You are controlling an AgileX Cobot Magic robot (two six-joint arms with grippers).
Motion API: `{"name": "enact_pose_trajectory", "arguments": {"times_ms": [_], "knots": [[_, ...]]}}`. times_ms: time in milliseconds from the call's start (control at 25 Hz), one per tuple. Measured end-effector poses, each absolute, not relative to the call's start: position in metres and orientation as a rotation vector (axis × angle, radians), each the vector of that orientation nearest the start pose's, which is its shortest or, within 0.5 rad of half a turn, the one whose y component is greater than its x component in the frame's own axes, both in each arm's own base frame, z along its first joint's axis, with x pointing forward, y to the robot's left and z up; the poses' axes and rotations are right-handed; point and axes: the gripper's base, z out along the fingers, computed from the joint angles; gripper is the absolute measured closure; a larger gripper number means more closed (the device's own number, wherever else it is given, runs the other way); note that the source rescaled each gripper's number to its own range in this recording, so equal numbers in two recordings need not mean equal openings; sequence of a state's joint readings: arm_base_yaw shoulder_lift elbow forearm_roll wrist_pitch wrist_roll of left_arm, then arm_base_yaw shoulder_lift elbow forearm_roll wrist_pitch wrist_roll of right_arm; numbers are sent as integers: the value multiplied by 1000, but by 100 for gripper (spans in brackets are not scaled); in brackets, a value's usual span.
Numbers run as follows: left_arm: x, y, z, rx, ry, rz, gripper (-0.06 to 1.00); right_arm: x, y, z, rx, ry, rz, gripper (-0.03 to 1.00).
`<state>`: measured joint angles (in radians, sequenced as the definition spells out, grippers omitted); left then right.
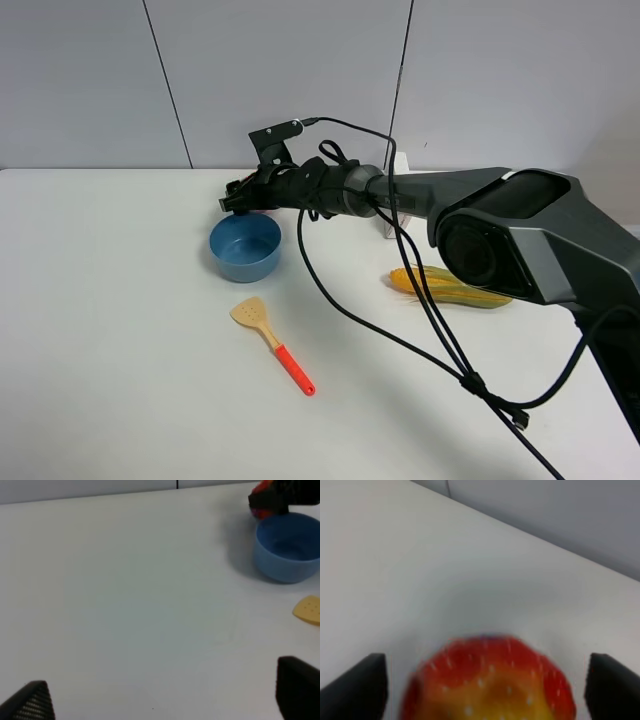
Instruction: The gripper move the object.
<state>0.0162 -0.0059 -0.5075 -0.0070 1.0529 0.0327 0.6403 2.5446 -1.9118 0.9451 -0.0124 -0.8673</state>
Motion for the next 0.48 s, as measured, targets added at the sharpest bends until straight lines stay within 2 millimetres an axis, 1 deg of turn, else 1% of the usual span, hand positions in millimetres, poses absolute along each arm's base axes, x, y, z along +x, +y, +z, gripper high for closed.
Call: {"name": "enact_pose_trajectory", "arguments": {"times_ms": [40,80,120,160,280,480], "knots": [[-6,-1,280,17,2023,23,-6,449,333,92,-587,2054,416,39],[-6,-1,280,17,2023,23,-6,449,333,92,-586,2054,415,32],[-6,-1,280,17,2023,23,-6,449,333,92,-586,2054,415,27],[-6,-1,280,17,2023,23,-6,449,333,92,-586,2054,415,24],[-6,-1,280,17,2023,23,-6,449,333,92,-586,2054,415,21],[-6,-1,280,17,2023,23,-6,449,333,92,-586,2054,415,21]]}}
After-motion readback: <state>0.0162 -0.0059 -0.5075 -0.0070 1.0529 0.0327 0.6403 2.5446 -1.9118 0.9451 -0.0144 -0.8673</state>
